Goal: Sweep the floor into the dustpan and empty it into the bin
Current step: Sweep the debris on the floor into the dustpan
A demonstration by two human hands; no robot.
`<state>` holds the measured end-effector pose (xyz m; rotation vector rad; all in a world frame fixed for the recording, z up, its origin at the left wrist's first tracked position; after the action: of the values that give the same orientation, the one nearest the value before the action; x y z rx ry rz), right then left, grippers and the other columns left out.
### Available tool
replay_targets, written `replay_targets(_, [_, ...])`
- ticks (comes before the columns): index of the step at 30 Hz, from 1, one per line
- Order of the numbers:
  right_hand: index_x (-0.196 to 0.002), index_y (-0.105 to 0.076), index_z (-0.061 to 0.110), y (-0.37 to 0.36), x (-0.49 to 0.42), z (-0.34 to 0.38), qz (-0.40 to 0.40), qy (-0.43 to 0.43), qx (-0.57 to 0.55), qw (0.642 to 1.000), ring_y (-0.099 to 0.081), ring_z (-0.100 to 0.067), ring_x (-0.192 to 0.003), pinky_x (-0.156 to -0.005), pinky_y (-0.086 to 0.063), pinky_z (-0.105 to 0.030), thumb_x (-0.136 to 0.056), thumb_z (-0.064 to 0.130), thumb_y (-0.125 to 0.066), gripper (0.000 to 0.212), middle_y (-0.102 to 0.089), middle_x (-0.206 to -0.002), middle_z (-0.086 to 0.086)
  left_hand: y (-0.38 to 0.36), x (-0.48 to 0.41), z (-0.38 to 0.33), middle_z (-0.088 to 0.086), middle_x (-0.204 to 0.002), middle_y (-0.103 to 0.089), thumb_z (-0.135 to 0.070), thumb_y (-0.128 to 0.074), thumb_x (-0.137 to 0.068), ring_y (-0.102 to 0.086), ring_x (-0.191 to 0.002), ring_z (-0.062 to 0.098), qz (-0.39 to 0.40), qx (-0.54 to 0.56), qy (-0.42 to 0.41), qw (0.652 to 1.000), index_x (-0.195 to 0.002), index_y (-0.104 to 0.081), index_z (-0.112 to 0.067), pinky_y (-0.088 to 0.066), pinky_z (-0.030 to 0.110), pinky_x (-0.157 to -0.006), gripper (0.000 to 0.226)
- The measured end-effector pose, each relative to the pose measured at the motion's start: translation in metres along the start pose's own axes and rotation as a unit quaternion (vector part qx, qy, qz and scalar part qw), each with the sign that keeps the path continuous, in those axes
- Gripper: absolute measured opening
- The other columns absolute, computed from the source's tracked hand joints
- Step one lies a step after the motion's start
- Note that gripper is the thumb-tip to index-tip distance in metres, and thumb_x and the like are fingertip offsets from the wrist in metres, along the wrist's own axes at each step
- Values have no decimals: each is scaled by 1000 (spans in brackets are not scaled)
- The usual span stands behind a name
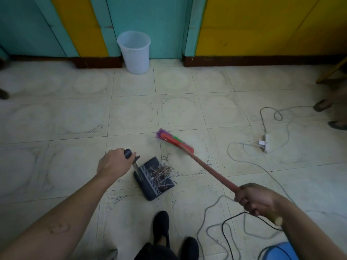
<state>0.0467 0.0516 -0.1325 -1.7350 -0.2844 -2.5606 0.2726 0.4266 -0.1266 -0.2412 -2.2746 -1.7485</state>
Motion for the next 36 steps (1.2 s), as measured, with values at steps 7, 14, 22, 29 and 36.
replay_targets(7, [-69,-49,4,-33,-69,25,-73,-28,56,995,-39,-11,-32,-36,-35,-17,-87,-1,-45,19,-44,-44,-4,-9,4,12,-2,-64,-54,-52,-49,-93,-53,-59,16,5,15,26,1000,-79,-61,-16,-38,26,-54,41])
replay_targets(14, [-87,-52,0,-129,-47,-33,65,-110,135,983,-48,-12,-39,-43,-45,-23,-84,2,-46,7,-51,-57,-4,0,-13,14,-1,-64,-55,-51,-48,-92,-51,-55,16,-4,13,29,999,-80,-62,-15,-37,25,-50,41])
replay_targets(22, [-48,-43,17,-156,15,-16,182,-158,-122,963,-31,-5,-27,-26,-23,-14,-80,4,-48,34,-31,-42,7,8,-16,17,-1,-62,-53,-48,-51,-91,-47,-52,13,-2,34,23,999,-76,-57,-12,-32,24,-46,39])
replay_targets(29, [-44,-60,18,-123,28,41,150,-104,-105,978,-30,-2,-24,-23,-23,-10,-88,7,-41,49,-30,-40,9,-7,-4,32,4,-55,-55,-66,-38,-90,-52,-45,20,111,117,84,983,-68,-57,-7,-41,22,-47,65])
replay_targets(36, [-61,-38,15,-106,-5,80,40,-19,-26,999,-34,-4,-27,-26,-26,-14,-90,5,-44,31,-35,-40,6,-28,24,51,0,-54,-44,-35,-42,-84,-34,-44,15,252,237,175,922,-69,-54,-11,-31,23,-48,31])
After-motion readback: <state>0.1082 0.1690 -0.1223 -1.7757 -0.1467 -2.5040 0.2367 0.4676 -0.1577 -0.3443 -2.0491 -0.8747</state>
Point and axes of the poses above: each hand's wrist, its own x-axis away from the middle knuckle, its own y-axis out of the back of the hand, z = x × y, the point moved 10 cm from there along -x, towards the middle knuckle
